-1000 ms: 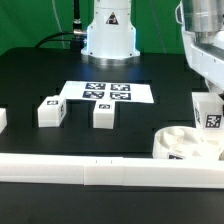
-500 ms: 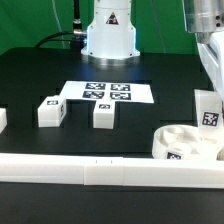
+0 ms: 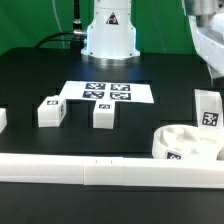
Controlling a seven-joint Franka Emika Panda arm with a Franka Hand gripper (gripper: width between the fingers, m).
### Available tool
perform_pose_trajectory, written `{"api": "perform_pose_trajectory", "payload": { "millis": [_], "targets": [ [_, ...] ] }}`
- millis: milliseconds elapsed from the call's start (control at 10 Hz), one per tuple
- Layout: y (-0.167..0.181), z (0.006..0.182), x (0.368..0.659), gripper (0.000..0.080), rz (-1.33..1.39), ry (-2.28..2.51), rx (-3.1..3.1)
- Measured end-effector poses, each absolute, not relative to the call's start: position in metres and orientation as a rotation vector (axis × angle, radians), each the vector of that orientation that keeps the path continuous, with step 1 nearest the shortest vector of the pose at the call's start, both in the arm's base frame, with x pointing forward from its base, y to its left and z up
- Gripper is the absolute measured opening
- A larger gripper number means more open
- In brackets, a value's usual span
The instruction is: Assemble stool
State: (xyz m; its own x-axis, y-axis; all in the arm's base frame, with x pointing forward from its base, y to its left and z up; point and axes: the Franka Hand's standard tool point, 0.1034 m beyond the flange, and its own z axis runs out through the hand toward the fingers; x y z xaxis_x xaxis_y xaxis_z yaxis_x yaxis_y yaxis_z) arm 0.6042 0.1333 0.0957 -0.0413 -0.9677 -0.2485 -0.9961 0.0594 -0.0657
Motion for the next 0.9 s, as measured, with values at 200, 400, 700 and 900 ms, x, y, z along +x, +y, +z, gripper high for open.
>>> {"api": "perform_pose_trajectory", "payload": {
  "millis": [200, 400, 700, 900],
  "targets": [
    [0.133, 0.095, 0.604, 0.0649, 0.163, 1.977, -2.126],
    [0.137, 0.093, 0.599, 0.0649, 0.18, 1.821, -2.281],
    [0.141, 0.104, 0.597, 0.0649, 0.182, 1.416, -2.561],
    [0.138, 0.113, 0.598, 0.0649, 0.148, 1.132, -2.683]
  ]
}}
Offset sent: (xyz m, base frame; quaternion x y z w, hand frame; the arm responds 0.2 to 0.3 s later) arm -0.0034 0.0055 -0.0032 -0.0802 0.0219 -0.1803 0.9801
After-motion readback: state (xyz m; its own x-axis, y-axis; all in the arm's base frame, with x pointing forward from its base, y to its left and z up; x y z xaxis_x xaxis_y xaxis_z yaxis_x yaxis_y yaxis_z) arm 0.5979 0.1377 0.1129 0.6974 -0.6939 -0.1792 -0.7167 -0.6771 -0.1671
